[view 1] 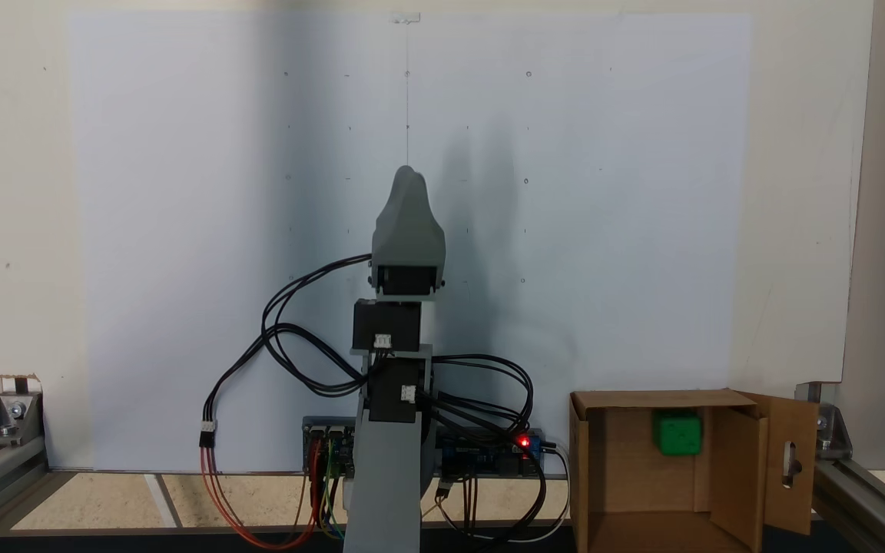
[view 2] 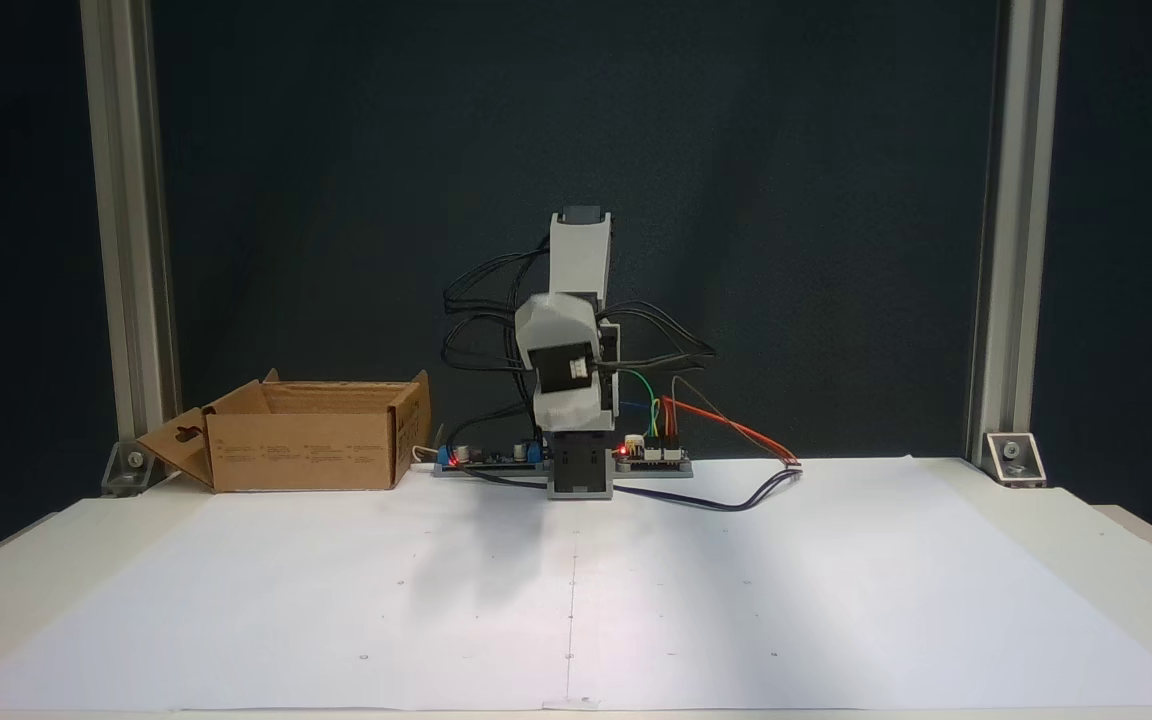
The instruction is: Grasp a green dice and put it in the bin.
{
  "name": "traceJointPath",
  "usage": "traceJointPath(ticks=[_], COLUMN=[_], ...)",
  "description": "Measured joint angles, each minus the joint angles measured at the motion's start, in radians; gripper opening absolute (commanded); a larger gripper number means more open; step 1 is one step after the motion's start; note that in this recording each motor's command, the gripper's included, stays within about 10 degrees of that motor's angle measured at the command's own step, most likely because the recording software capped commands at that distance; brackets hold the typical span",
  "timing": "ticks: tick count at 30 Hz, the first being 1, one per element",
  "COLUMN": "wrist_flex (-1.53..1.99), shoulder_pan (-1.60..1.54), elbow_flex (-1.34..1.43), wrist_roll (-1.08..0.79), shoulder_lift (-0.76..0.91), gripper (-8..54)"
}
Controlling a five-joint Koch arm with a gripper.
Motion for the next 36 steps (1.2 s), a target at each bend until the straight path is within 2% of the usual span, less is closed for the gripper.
traceJointPath(ticks=[9,36], wrist_flex=[-0.322,-0.365], shoulder_pan=[0.002,0.003], elbow_flex=[0.149,0.199], wrist_roll=[-0.064,-0.066], shoulder_lift=[0.000,0.000], gripper=[43.9,44.4])
